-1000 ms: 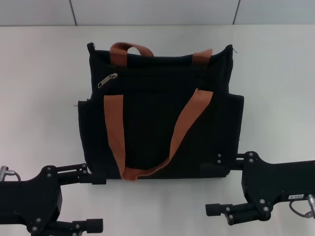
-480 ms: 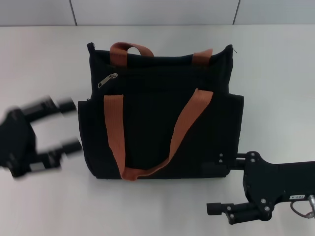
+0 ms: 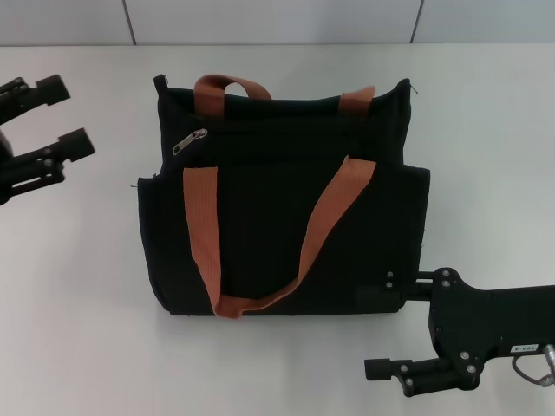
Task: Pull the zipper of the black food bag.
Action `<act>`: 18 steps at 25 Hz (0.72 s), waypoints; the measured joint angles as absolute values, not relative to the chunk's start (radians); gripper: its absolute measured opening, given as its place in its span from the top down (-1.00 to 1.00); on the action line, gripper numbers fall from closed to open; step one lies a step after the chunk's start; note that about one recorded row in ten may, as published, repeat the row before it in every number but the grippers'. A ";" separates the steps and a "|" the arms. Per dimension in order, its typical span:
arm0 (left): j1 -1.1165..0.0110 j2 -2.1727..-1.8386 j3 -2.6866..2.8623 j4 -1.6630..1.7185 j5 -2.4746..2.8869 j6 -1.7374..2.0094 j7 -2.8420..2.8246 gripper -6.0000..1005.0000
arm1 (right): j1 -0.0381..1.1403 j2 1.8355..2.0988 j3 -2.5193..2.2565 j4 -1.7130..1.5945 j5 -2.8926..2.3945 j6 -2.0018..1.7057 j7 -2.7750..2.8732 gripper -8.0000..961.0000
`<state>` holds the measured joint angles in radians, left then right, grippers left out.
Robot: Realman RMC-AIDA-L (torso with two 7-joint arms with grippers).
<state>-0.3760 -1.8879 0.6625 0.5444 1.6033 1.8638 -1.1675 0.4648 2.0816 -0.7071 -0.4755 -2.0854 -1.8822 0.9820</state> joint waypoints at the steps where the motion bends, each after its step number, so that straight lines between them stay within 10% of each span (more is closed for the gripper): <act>1: -0.376 -1.888 0.663 0.544 1.603 1.864 -1.168 -0.62 | 0.465 2.082 -0.707 -0.475 -2.086 -1.882 0.982 -0.58; 18: -0.487 -1.940 0.680 0.581 1.847 1.670 -1.146 -0.62 | 0.465 2.080 -0.707 -0.475 -2.086 -1.883 0.982 -0.57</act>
<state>-0.4872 -1.9400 0.6803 0.5808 1.8469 1.6701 -1.1464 0.4647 2.0800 -0.7071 -0.4755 -2.0862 -1.8832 0.9817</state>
